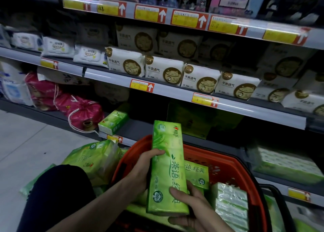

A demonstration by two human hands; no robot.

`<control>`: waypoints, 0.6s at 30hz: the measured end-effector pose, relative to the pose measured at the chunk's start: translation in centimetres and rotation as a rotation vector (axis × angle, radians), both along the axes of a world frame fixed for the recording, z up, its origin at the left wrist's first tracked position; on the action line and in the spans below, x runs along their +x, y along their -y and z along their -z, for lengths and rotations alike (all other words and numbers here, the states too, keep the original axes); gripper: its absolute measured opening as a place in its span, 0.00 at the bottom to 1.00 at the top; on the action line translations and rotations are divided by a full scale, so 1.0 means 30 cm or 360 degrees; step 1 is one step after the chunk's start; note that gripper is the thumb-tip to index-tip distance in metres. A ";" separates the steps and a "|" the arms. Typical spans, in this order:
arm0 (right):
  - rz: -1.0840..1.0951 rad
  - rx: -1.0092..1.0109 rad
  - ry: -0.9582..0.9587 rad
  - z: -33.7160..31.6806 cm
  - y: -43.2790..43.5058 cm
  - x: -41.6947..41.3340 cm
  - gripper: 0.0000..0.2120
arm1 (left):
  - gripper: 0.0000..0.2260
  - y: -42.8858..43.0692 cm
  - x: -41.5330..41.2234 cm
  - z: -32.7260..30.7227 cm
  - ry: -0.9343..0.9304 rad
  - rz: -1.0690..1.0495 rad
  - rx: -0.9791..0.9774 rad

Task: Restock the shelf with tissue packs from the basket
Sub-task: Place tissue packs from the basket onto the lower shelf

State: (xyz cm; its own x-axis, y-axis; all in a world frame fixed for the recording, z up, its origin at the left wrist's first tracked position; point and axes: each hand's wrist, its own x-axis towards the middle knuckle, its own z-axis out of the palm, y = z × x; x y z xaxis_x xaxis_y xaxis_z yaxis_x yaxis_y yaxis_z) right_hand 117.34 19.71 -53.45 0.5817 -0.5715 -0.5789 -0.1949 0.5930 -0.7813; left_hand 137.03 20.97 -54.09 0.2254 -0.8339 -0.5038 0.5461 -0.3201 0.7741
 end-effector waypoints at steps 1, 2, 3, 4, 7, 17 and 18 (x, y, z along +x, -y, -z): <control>0.0001 0.0022 -0.0013 -0.004 0.013 0.008 0.36 | 0.18 -0.004 0.010 -0.010 -0.0004 -0.0025 0.0020; 0.0011 -0.0022 -0.0059 -0.022 0.015 0.019 0.35 | 0.16 -0.002 0.018 -0.010 0.0011 -0.0049 0.0026; 0.0027 -0.0018 -0.0074 -0.034 0.025 0.031 0.35 | 0.16 0.003 0.033 -0.006 0.0059 -0.0045 0.0019; 0.0053 -0.0013 -0.0096 -0.063 0.034 0.048 0.34 | 0.15 0.007 0.051 -0.026 0.0132 -0.0017 0.0014; 0.0024 -0.0064 -0.0040 -0.107 0.089 0.138 0.37 | 0.16 0.044 0.157 -0.104 0.0308 0.0122 0.0000; 0.0079 0.0307 0.0028 -0.126 0.262 0.680 0.17 | 0.11 0.190 0.641 -0.056 0.0354 -0.0248 0.0182; 0.0152 0.0349 0.0014 -0.125 0.284 0.740 0.14 | 0.18 0.215 0.681 -0.023 0.0369 -0.0348 0.0213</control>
